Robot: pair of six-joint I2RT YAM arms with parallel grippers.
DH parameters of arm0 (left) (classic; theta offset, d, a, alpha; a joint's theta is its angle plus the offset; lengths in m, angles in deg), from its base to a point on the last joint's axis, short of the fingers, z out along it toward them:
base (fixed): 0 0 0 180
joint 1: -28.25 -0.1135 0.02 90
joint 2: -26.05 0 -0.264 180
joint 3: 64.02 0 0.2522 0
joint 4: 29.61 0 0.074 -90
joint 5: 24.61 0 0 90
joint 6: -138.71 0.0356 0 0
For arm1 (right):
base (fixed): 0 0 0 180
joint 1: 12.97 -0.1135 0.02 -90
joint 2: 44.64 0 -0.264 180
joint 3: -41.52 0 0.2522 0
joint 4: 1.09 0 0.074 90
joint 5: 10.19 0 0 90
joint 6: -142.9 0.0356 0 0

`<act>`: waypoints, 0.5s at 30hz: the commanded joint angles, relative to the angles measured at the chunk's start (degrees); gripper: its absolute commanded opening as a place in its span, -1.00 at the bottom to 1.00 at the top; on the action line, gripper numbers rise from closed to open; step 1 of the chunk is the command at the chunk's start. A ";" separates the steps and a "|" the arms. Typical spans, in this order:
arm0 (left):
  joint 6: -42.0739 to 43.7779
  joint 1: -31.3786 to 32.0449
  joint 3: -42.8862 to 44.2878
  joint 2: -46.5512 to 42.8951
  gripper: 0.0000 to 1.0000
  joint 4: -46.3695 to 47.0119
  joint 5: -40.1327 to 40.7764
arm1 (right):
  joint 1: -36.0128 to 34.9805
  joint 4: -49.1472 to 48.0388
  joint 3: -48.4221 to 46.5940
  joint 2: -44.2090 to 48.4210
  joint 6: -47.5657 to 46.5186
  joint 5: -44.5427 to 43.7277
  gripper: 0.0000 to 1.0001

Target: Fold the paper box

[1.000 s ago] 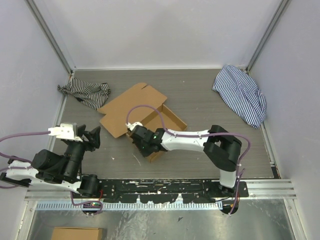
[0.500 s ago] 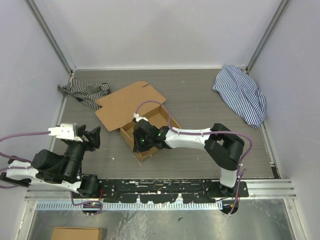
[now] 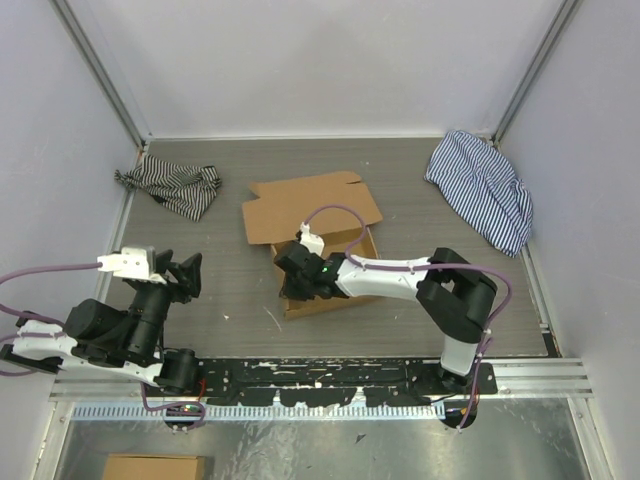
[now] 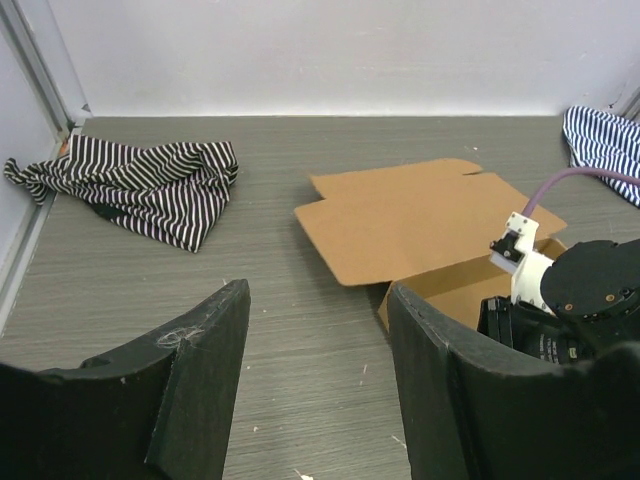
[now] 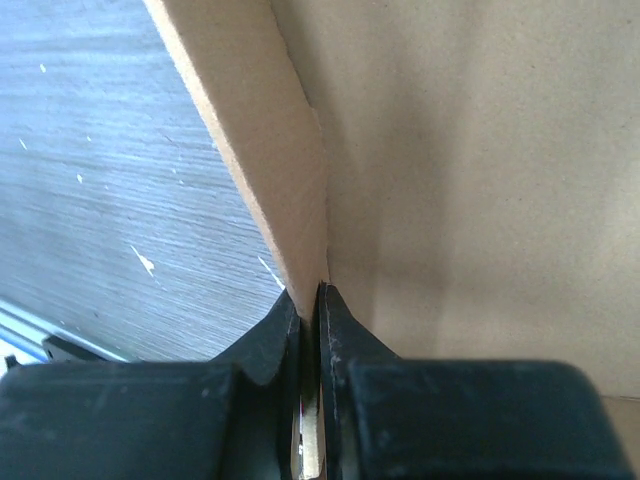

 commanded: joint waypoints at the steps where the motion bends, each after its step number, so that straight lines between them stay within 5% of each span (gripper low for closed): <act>1: -0.56 0.45 -0.39 -0.59 0.28 -0.54 7.20 | -1.07 4.34 -6.56 1.82 10.55 -4.13 -0.93; 9: -1.71 0.41 -0.28 -0.54 0.28 -2.01 7.24 | -2.15 20.51 -27.00 -6.62 7.24 -9.30 0.02; 15: -3.81 0.38 0.26 0.39 0.27 -4.73 7.26 | -1.88 26.77 -26.86 -1.54 3.66 -18.86 0.15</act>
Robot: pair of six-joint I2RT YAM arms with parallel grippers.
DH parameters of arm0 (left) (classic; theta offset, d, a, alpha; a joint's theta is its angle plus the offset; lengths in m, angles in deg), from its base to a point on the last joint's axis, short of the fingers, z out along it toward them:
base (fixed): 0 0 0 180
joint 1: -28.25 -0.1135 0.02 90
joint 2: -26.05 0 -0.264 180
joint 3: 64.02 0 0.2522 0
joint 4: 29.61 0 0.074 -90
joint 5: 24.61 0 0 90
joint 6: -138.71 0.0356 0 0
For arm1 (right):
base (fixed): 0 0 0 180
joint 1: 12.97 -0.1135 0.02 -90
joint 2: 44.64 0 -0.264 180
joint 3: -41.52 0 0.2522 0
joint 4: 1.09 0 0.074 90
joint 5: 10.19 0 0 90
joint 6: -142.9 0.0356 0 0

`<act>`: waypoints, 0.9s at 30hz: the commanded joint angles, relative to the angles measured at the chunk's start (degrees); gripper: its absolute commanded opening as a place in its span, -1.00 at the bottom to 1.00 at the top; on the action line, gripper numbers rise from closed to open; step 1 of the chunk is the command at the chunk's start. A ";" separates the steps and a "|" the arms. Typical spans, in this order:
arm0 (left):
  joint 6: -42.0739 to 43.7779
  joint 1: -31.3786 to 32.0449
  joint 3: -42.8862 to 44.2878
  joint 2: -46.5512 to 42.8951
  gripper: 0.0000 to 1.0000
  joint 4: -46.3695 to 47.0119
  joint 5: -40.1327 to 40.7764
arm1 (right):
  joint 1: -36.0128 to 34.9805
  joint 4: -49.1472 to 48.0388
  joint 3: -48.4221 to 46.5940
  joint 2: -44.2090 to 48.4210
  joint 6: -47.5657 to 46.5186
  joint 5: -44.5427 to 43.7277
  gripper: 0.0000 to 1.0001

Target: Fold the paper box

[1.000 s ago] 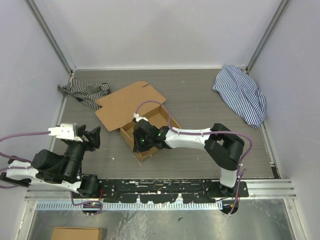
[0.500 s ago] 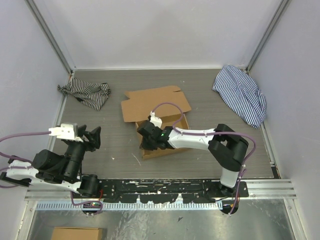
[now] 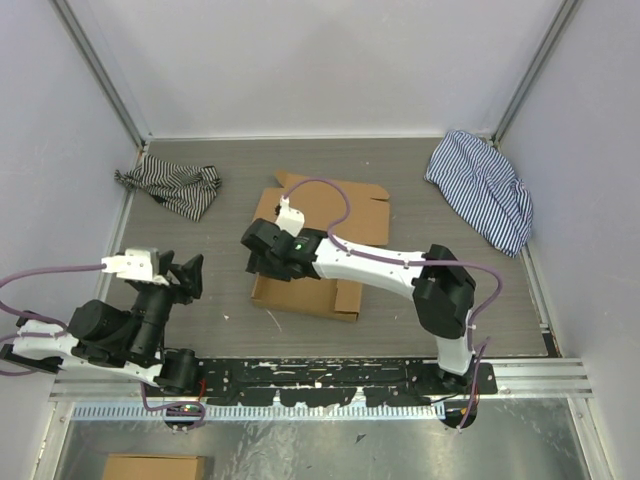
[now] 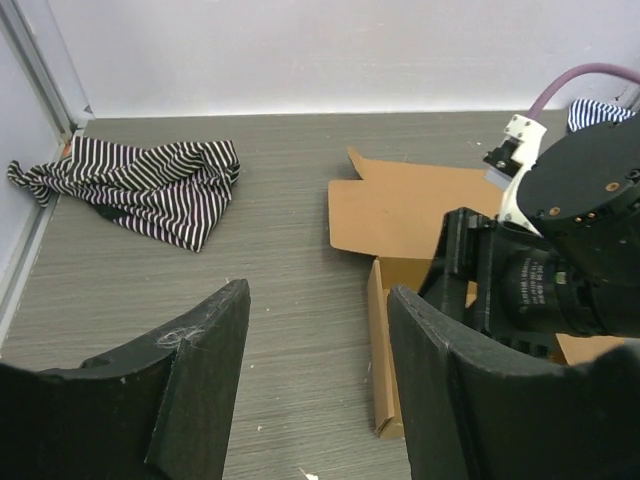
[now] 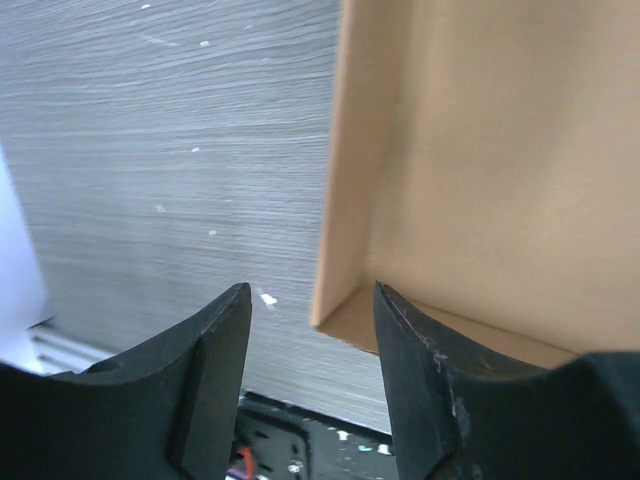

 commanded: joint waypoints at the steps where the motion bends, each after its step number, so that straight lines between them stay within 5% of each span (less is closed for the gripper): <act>1: -1.81 0.23 0.30 0.78 0.27 -1.90 7.24 | 0.54 8.94 0.91 6.66 -2.47 -11.14 0.18; 4: -2.30 0.25 0.56 3.10 0.29 -2.08 7.26 | 2.11 12.58 4.70 12.41 -2.78 -16.96 0.40; 9: -5.39 0.27 0.91 6.62 0.29 -1.90 7.17 | 6.39 15.02 17.11 26.67 -2.29 -23.83 0.45; 12: -6.87 0.23 2.90 8.15 0.22 -0.86 5.49 | 8.65 14.82 22.33 34.03 -6.02 -26.41 0.88; 16: -8.17 0.23 8.82 19.02 0.15 -3.58 3.34 | 10.43 14.32 23.78 37.50 -12.60 -26.30 0.88; 20: -16.68 -1.95 17.32 35.46 0.39 -17.32 -2.51 | 11.38 15.24 22.81 36.06 -15.22 -25.67 0.87; 23: -39.94 -19.96 29.98 45.06 0.47 -43.36 -27.79 | 13.92 13.84 22.51 34.04 -19.66 -22.43 0.85; 27: -43.43 -42.49 30.27 47.15 0.36 -44.16 -47.08 | 18.35 9.75 23.80 32.33 -24.75 -14.08 0.65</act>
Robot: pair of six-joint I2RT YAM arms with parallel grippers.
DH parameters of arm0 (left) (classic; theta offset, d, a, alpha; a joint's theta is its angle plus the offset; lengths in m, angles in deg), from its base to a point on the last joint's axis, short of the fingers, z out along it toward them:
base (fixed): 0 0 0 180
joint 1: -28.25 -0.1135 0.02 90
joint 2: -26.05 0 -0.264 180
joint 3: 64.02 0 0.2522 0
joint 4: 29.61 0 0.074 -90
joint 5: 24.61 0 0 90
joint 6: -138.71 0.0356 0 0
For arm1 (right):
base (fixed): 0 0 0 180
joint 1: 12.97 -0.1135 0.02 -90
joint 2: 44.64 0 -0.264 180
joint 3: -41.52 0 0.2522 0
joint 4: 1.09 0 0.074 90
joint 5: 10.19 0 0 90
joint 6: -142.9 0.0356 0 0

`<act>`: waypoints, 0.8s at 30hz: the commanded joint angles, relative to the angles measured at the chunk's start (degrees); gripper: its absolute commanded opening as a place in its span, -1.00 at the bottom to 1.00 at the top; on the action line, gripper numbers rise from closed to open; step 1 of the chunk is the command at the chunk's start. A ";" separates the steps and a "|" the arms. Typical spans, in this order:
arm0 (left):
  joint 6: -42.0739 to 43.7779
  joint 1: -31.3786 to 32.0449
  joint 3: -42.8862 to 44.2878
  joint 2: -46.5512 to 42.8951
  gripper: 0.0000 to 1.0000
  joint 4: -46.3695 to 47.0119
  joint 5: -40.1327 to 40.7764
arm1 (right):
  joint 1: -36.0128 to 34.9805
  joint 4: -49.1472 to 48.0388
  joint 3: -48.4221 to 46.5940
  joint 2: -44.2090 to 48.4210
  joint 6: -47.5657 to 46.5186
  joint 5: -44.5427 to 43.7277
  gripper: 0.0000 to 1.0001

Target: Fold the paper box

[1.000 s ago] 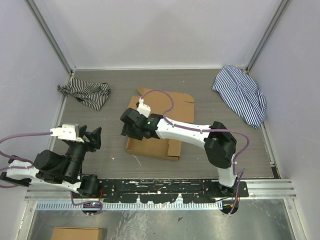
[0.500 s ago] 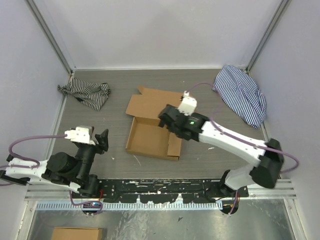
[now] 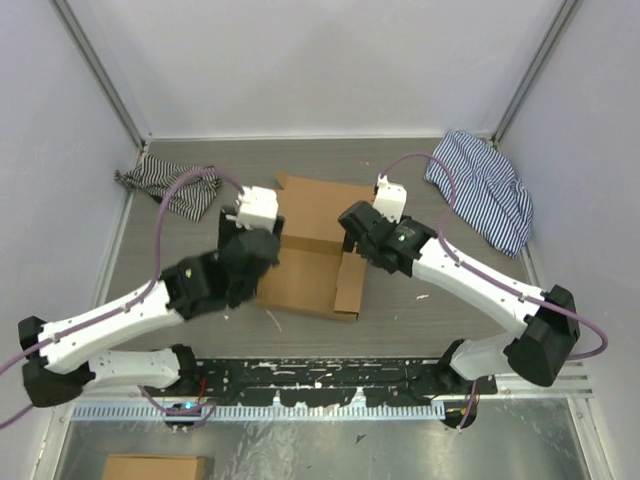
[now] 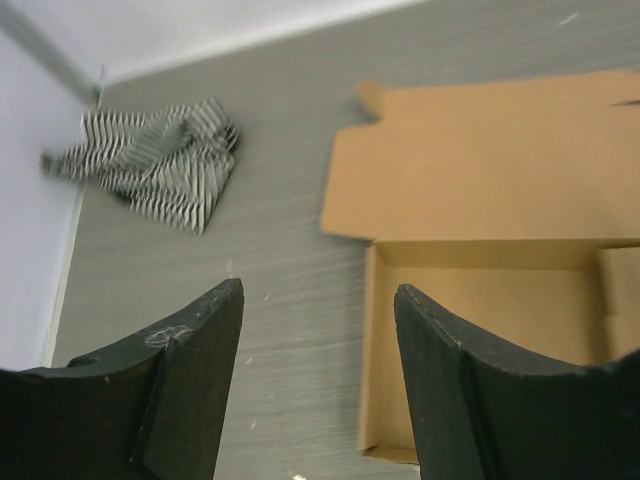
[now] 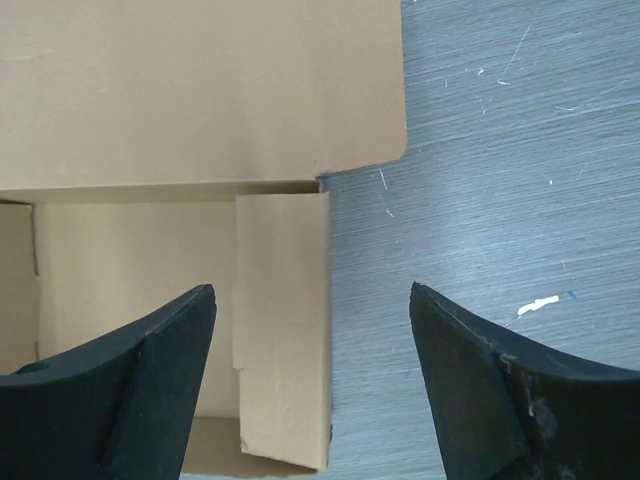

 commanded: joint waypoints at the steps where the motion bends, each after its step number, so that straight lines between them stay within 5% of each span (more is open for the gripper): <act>1: -13.18 -18.75 0.97 -2.10 0.37 -12.57 -25.48 | 4.00 -5.41 1.04 -1.10 -6.81 7.59 0.61; 5: -16.52 -31.33 -3.77 -1.70 0.39 -12.00 -41.60 | 6.12 -8.73 4.76 -2.53 -5.86 15.64 0.55; 9: -18.49 -33.55 -11.14 -1.97 0.37 -6.74 -46.61 | 8.81 -14.22 11.12 -2.21 -5.16 23.41 0.54; 16: -20.21 -33.56 -19.19 -2.28 0.34 -0.84 -47.25 | 8.87 -17.44 13.92 -4.59 -4.97 28.71 0.54; 24: -19.81 -33.52 -18.99 8.25 0.35 2.37 -44.87 | 8.81 -18.29 12.19 -10.60 -5.88 29.16 0.22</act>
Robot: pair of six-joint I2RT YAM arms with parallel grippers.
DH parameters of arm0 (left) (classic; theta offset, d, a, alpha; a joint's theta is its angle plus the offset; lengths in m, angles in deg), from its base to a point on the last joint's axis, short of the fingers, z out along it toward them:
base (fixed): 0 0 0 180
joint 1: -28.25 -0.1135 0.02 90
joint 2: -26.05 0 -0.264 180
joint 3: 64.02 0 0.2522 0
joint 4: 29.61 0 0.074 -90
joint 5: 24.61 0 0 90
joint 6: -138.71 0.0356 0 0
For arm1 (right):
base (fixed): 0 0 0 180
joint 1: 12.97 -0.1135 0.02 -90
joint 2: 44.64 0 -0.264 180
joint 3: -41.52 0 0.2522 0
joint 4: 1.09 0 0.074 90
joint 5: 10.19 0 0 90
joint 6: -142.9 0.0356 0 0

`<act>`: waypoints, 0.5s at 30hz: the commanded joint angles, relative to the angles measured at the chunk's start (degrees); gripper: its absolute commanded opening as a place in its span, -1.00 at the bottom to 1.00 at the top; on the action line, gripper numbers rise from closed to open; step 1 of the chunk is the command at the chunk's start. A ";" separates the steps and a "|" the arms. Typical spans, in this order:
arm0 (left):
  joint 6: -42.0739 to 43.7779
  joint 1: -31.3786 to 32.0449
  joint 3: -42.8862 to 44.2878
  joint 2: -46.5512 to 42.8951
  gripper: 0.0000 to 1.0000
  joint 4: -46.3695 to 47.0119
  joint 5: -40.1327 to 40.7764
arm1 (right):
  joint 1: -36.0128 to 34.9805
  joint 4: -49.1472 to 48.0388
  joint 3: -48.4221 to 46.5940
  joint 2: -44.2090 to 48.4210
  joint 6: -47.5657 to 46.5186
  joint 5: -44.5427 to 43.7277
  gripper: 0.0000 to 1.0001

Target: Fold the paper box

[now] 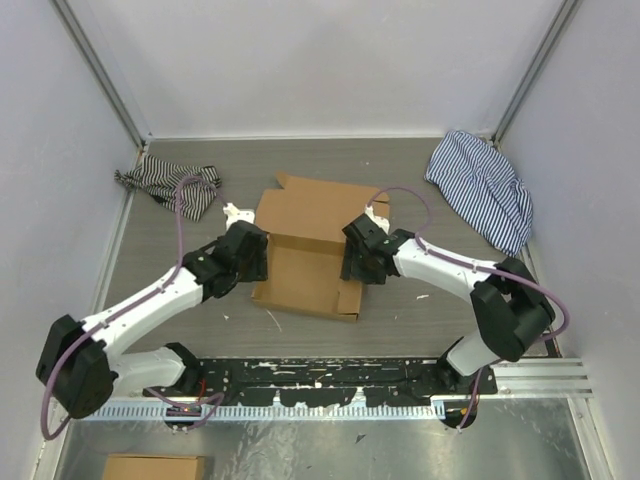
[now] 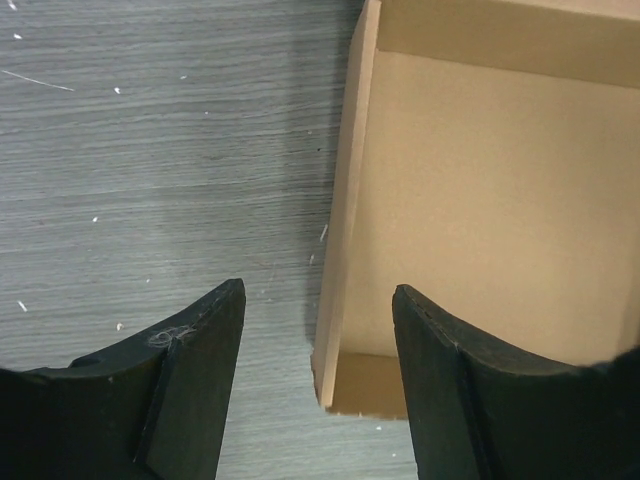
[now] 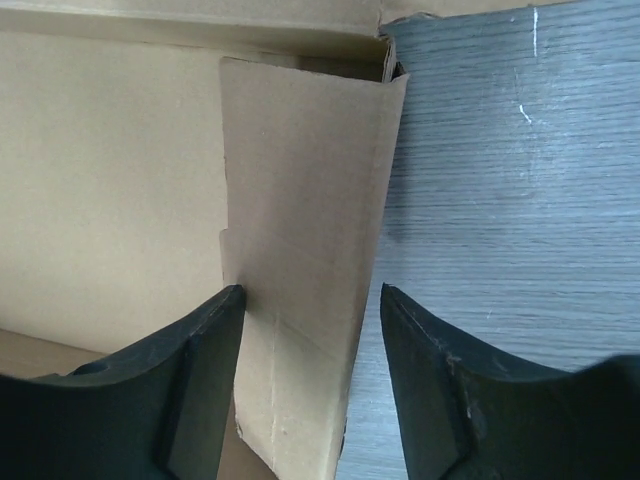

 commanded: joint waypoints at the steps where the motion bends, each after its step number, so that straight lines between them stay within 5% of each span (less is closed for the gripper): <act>1: -0.33 -0.21 0.96 5.54 0.35 3.92 1.28 | -0.02 -2.03 -2.30 -1.48 -0.78 0.23 0.19; 7: 1.12 -0.17 3.12 13.90 0.36 3.89 3.16 | 0.00 0.56 -4.84 -5.04 -1.73 -0.97 0.01; 15: 1.23 -0.17 4.04 17.52 0.22 4.96 5.06 | 0.00 4.96 -6.47 -6.80 -3.31 -8.04 -0.50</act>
